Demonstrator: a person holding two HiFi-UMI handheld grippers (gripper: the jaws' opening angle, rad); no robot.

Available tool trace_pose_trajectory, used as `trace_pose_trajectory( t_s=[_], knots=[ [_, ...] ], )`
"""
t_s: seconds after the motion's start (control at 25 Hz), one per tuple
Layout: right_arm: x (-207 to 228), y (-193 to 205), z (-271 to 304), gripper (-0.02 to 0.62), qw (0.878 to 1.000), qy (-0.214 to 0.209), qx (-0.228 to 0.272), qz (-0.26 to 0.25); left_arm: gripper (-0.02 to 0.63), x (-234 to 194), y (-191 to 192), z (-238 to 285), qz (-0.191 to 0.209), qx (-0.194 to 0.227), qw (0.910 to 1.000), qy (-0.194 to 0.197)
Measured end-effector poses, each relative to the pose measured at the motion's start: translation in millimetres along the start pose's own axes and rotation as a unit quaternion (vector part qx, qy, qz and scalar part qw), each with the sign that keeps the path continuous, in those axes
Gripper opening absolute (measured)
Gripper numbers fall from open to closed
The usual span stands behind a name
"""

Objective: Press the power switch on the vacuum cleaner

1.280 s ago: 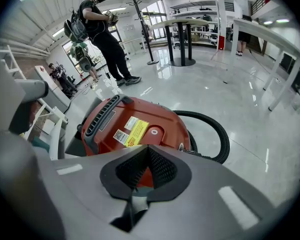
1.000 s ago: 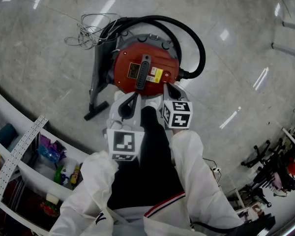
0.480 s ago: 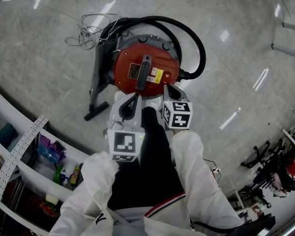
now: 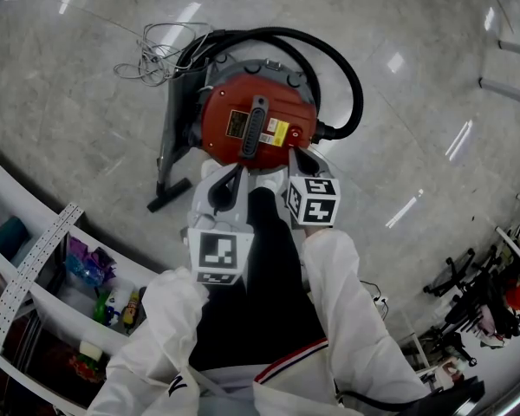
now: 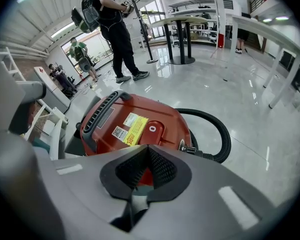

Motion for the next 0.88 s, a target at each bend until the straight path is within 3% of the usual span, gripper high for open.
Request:
trace_pose_trajectory(
  t_s=[0.64,0.88],
  knots=[
    [8,-2,0,0.000,1.000,0.013,-0.005,0.024,0.000,-11,-7,-11,0.008,0.009,0.9999,-0.003],
    [-3,-17,-16,0.000,1.000,0.023,0.008,0.019,0.000,-27,-15,-27,-0.013,0.003,0.9998,-0.013]
  ],
)
Point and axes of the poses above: the fingertips, and each gripper's own axes: z forward along the fingers, x to its right, y out of its underside, the point moved 4 cm from there along -z, backward along the fingers, and after that the axes turned 12 degrees about -y, right-handed, at the moved point
